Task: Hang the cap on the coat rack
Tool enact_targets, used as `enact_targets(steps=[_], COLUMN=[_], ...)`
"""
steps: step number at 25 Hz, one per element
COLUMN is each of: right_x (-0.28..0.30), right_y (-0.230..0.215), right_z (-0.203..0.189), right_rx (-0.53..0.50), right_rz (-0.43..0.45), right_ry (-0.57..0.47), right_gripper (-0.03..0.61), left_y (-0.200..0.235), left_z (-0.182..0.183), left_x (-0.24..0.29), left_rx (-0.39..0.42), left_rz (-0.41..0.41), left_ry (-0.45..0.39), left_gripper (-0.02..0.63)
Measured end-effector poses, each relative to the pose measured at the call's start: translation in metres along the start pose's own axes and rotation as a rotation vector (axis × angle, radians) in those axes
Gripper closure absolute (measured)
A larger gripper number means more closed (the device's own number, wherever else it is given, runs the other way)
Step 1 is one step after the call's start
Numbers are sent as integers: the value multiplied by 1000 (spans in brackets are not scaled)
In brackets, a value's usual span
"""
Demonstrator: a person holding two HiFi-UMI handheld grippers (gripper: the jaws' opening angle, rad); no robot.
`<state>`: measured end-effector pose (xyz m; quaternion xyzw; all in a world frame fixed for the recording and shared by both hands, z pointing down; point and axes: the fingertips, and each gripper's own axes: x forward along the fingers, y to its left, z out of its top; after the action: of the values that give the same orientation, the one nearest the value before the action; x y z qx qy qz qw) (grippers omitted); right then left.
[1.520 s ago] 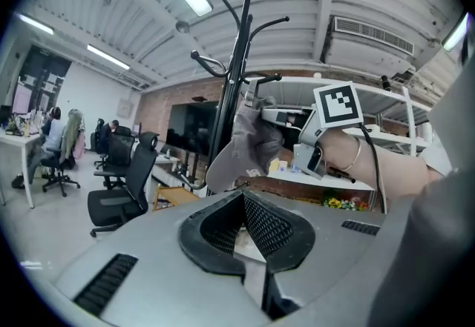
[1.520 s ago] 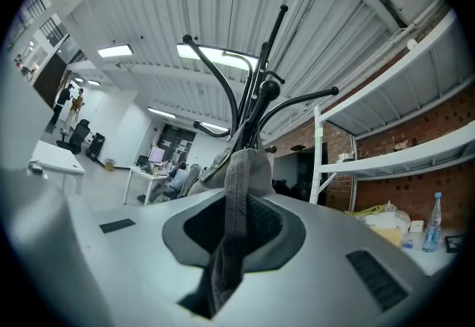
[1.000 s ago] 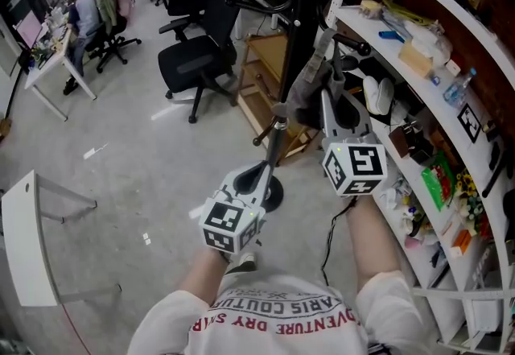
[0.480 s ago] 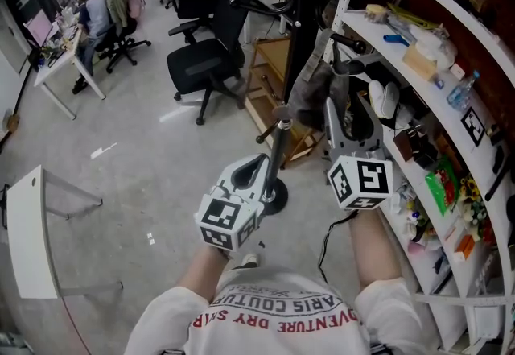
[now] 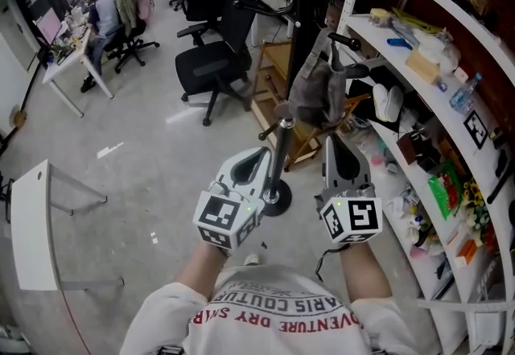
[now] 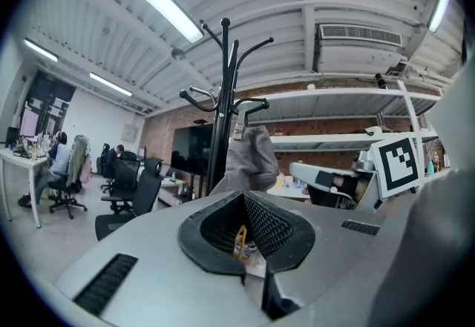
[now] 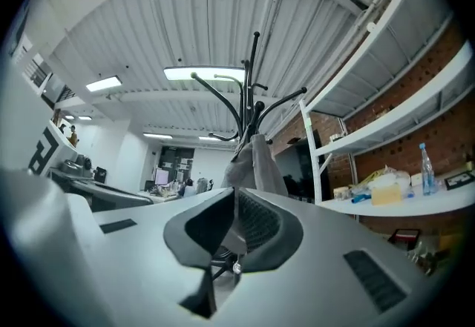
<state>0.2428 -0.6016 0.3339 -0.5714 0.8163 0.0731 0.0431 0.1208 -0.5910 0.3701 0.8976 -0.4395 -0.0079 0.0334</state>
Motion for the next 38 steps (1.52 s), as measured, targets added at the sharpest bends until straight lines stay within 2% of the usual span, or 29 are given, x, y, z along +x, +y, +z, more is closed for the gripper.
enact_targets(steps=[8,18,25,38], right_x=[-28,-39,-43,-49], right_y=[11,19,18,12], right_z=[-30,-28,-22,-19], right_rx=[105,14,41,-3], right_rz=[-20,1,21,6], right_ry=[71,81,79,94], right_gripper=[563,563,563,563], left_y=[-19,-33,-33,-24], left_z=[-5,-14,-13,-6], left_x=[-10,-15,-20,-24], left_rx=[-2,32,101,97], left_rz=[-13,-15,15,50], left_ry=[1,23,22,15], left_gripper=[609,609,609,609])
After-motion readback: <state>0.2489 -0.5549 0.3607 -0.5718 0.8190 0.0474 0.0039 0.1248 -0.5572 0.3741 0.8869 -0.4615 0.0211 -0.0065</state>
